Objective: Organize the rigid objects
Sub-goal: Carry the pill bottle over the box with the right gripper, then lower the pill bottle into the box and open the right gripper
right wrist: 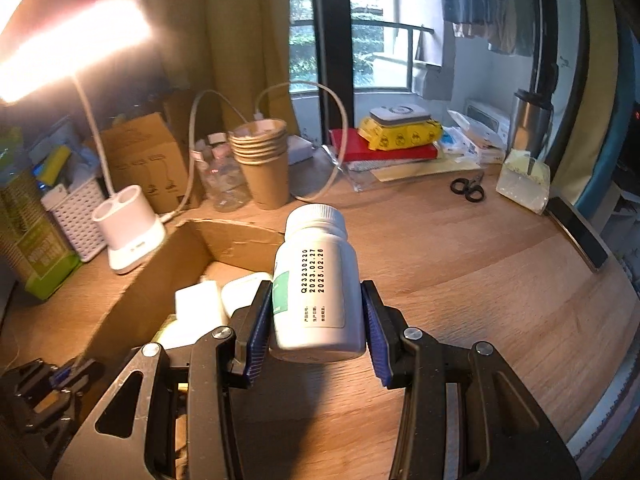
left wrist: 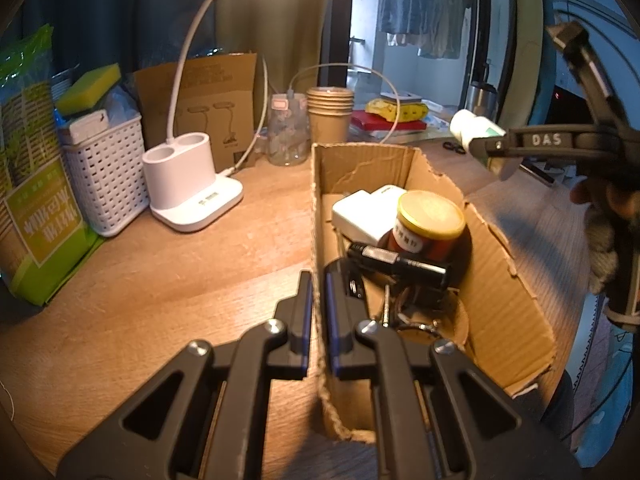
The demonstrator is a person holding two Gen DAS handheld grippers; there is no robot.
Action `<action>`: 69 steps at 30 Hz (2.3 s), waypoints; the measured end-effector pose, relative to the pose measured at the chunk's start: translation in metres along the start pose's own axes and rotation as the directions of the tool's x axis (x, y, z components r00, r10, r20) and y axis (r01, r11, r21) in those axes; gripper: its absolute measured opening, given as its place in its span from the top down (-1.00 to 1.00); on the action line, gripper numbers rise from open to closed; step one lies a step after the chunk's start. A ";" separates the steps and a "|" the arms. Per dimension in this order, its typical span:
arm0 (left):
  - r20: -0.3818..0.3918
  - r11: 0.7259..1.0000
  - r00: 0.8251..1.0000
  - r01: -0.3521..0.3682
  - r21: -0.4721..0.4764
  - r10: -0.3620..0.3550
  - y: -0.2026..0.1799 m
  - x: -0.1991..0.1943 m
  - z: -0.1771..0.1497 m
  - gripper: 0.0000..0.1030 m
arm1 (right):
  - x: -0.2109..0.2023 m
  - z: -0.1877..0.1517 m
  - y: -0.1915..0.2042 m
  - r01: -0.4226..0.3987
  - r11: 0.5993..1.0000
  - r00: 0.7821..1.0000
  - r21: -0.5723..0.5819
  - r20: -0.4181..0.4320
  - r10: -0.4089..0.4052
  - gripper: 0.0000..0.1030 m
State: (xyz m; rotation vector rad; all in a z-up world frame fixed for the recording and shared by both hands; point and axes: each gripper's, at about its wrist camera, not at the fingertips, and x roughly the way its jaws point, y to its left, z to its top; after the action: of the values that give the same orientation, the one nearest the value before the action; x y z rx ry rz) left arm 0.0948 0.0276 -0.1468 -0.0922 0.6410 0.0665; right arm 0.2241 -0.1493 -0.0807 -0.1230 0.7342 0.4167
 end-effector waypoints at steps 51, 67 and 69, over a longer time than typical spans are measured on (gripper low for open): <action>0.028 1.000 1.000 -0.002 -0.001 0.002 -0.002 -0.006 -0.001 0.87 | 0.095 0.023 0.103 -0.163 0.973 0.958 -0.162 -0.261 0.117 0.12; 0.027 1.000 1.000 -0.007 0.001 0.007 -0.002 -0.007 -0.001 0.87 | 0.087 0.023 0.098 -0.165 0.975 0.966 -0.150 -0.222 0.130 -0.03; 0.027 1.000 1.000 -0.009 0.003 0.009 -0.002 -0.007 -0.001 0.87 | 0.084 0.024 0.096 -0.165 0.976 0.968 -0.143 -0.211 0.133 -0.03</action>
State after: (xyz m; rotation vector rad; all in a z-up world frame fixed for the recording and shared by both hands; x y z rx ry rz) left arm 0.0889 0.0249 -0.1439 -0.0855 0.6144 0.0758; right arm 0.2556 -0.0288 -0.1157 -0.2648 0.9120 0.6138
